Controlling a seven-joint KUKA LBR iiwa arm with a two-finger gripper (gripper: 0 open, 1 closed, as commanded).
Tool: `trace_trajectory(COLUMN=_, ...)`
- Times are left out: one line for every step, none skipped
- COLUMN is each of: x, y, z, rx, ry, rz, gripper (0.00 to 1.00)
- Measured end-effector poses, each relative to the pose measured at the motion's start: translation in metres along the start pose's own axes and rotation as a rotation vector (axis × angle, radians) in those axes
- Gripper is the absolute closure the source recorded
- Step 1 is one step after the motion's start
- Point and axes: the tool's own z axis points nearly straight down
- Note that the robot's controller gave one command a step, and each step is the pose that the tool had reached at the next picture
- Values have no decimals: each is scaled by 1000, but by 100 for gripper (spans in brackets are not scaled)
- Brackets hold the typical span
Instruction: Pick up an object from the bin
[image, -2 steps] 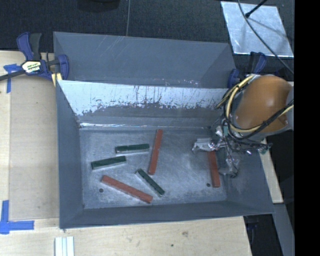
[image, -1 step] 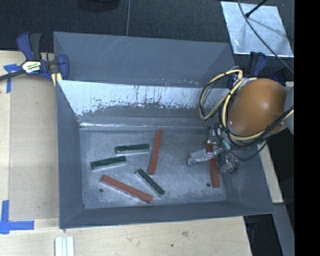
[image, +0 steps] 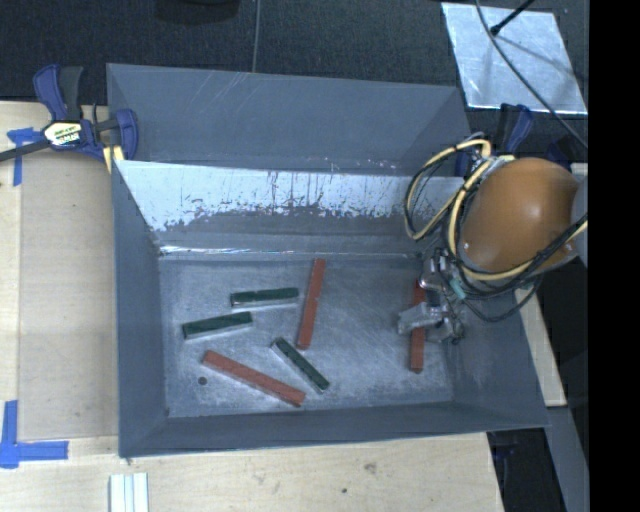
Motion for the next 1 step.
trace_trajectory(x=-2, y=-8, z=-151, rx=11, ry=2, rz=-370, gripper=100)
